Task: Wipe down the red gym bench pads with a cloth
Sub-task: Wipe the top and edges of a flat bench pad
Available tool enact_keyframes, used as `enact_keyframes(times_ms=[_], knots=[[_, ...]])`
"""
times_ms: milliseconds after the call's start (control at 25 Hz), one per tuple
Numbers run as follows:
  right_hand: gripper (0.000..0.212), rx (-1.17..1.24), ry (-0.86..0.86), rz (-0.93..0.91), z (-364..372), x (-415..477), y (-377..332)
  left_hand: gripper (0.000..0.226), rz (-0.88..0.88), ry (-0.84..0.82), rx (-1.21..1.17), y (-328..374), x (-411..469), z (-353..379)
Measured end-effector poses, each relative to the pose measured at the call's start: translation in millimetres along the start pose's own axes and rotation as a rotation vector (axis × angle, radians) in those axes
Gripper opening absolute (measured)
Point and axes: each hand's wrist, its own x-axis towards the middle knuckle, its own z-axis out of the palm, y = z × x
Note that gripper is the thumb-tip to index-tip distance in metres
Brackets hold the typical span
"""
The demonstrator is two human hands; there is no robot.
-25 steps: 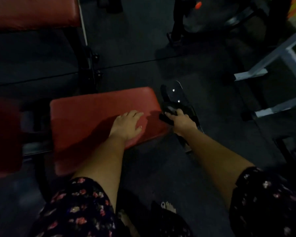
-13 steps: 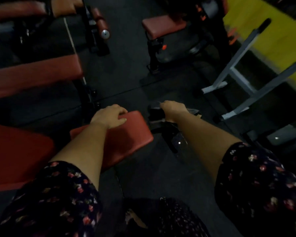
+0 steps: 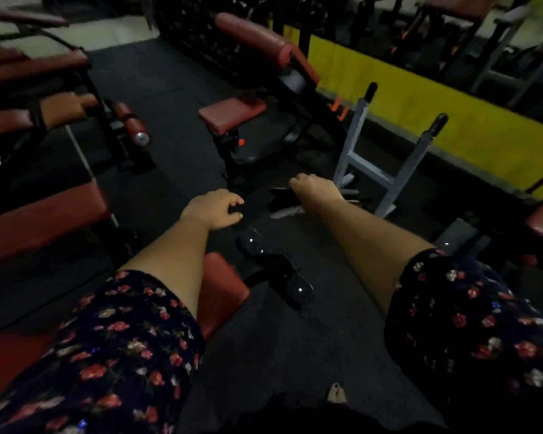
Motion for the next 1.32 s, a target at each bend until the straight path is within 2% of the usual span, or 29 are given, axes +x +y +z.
enact_keyframes(times_ms=[400, 560, 760, 920, 1080, 1320], knots=[[0.055, -0.001, -0.048, 0.161, 20.2, -16.6, 191.0, 0.047, 0.128, -0.02, 0.033, 150.0, 121.9, 4.3], [0.053, 0.027, -0.118, 0.198, 47.5, -20.3, 244.7, 0.048, 0.135, -0.097, 0.032, 191.5, 160.1, 32.3], [0.045, 0.087, -0.186, 0.199, 95.6, -4.5, 275.4, 0.049, 0.133, -0.254, 0.06, 207.3, 195.1, 70.4], [0.04, 0.152, -0.25, 0.255, 124.8, 21.7, 290.8, 0.05, 0.13, -0.304, 0.027, 206.5, 240.0, 81.8], [0.042, 0.173, -0.264, 0.295, 116.9, 77.8, 317.0, 0.051, 0.11, -0.291, 0.014, 190.0, 303.1, 73.7], [0.044, 0.157, -0.181, 0.282, 87.3, 166.0, 344.6, 0.052, 0.114, -0.171, 0.036, 174.8, 390.4, 37.1]])
